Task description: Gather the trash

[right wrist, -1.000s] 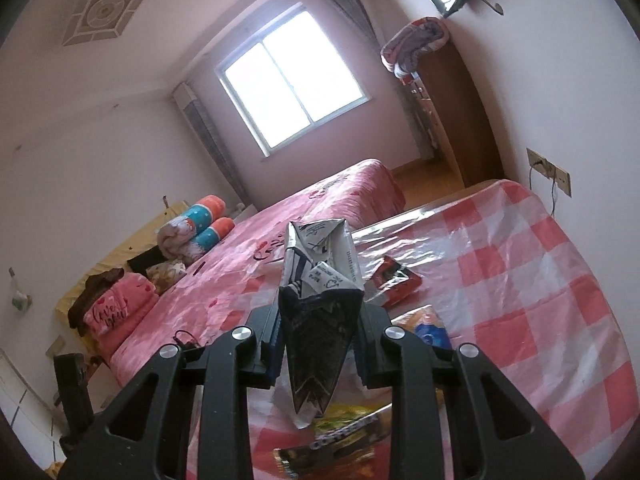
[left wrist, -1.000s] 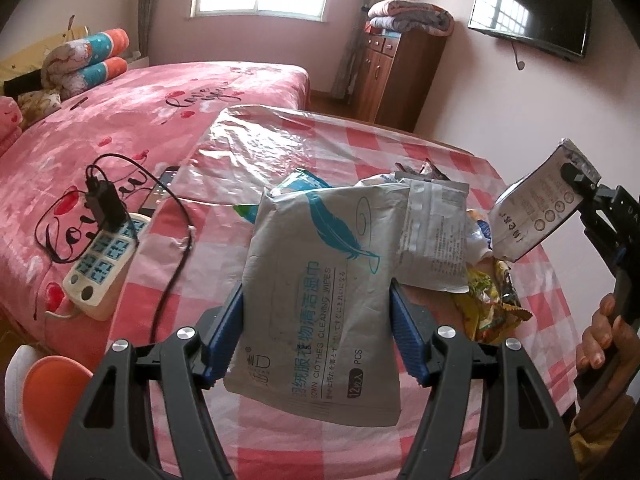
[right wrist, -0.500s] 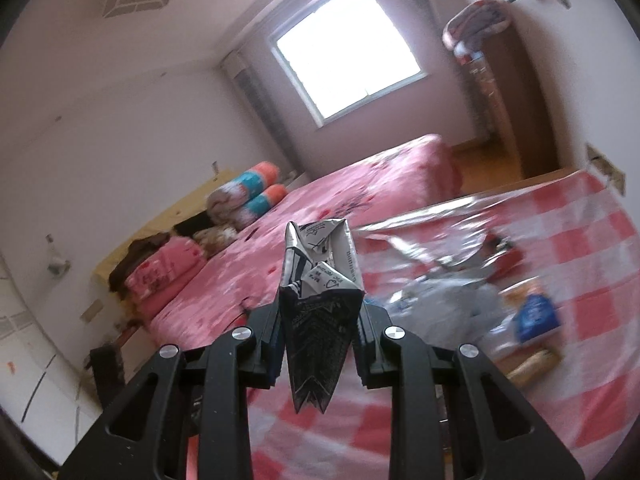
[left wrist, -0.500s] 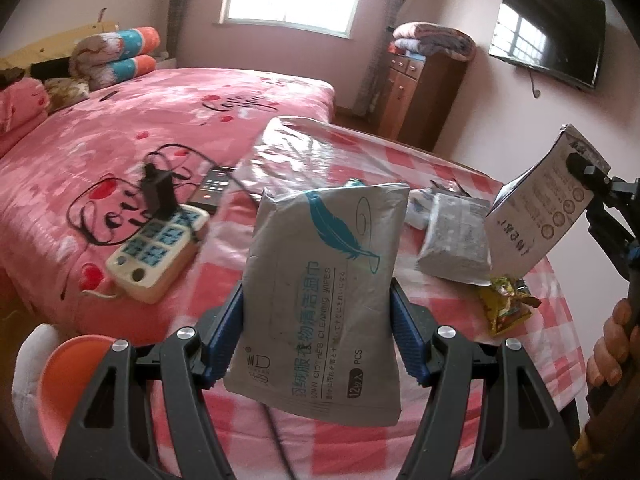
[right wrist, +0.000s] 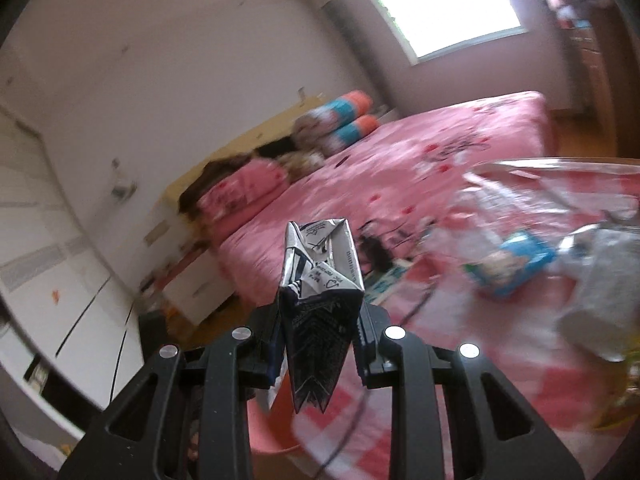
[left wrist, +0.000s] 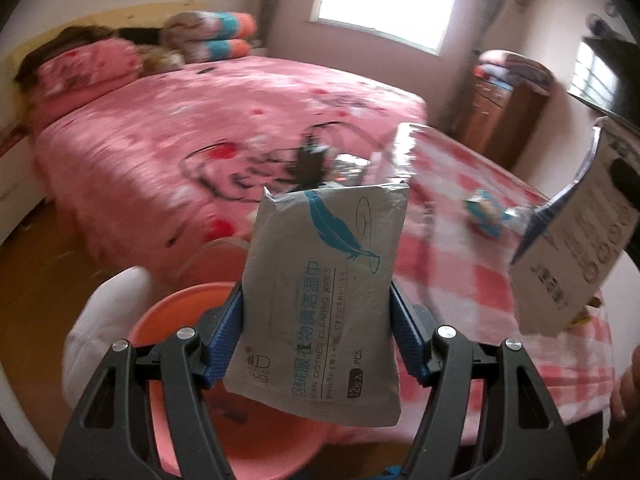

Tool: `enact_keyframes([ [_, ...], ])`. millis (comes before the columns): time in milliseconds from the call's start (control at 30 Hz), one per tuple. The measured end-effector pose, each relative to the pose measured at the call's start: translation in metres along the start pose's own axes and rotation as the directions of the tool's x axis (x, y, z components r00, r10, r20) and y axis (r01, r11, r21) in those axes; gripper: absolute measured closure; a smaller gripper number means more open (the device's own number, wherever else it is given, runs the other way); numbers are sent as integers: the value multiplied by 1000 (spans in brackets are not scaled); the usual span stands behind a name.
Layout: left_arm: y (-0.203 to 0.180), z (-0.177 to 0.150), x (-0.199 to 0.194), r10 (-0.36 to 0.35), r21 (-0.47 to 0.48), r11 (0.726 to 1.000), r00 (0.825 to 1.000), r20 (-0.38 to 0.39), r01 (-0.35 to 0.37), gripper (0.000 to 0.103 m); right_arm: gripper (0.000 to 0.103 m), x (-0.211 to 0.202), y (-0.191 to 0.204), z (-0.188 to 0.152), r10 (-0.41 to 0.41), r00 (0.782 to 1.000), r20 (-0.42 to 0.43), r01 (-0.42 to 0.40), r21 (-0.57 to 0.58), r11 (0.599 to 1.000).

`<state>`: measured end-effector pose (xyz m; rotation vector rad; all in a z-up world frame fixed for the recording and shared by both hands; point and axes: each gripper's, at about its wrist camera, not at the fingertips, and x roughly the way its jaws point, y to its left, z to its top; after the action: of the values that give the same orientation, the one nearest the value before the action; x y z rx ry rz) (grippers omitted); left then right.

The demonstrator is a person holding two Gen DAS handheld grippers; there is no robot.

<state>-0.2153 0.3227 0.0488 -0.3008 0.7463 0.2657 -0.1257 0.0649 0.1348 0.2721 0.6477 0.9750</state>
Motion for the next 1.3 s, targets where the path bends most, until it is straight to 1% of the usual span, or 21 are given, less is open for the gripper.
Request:
enact_keyframes([
  [67,22,-8,-1,39,-36,999,999,-8,-39,34,74,16,17,-5,29,999,-33,-30,-28,999],
  [133,36,-14,-1,63,-61,996,998,-19,-64,34,74,31,32,-11,55,996,-69,-59,-49,997],
  [300,63,-26,5,89,-114,989,995,-47,-94,34,73,63,54,-27,106,984,-142,-117,-68,991],
  [367,73,-31,9,106,-132,985,993,-59,-113,34,71,81,61,-37,130,974,-187,-144,-64,988],
  [400,74,-33,10,108,-136,984,992,-63,-116,33,71,91,63,-43,128,968,-214,-146,-68,987],
  [433,78,-35,13,111,-144,982,991,-73,-120,33,70,101,67,-50,109,964,-242,-132,-83,988],
  [467,80,-36,15,116,-146,981,990,-77,-126,30,58,111,67,-56,99,957,-272,-127,-86,988],
  [500,81,-37,17,130,-144,980,988,-81,-140,28,52,117,67,-60,103,951,-293,-131,-77,988],
  [533,81,-38,17,141,-141,978,986,-85,-151,27,41,122,64,-65,105,945,-311,-129,-58,990],
  [567,82,-40,19,156,-135,977,983,-92,-168,26,34,122,61,-67,91,946,-310,-111,-47,993],
  [600,83,-41,20,168,-131,975,981,-98,-181,26,31,121,58,-67,81,949,-304,-99,-44,994],
  [667,85,-43,22,191,-124,971,976,-102,-203,25,21,113,50,-64,55,960,-276,-69,-43,997],
  [767,85,-43,24,215,-113,967,971,-104,-226,23,13,95,39,-56,8,977,-215,-18,-46,999],
  [833,85,-41,24,221,-107,967,970,-101,-232,23,12,81,30,-52,-35,984,-173,26,-53,998],
  [900,82,-39,23,220,-103,968,971,-95,-229,23,11,71,23,-49,-75,987,-143,66,-63,996],
  [1067,70,-36,17,200,-84,975,977,-73,-206,23,9,47,10,-49,-154,985,-78,147,-88,985],
  [1300,38,-24,11,144,-36,989,989,-43,-145,22,9,23,-4,-45,-203,979,-5,202,-78,976],
])
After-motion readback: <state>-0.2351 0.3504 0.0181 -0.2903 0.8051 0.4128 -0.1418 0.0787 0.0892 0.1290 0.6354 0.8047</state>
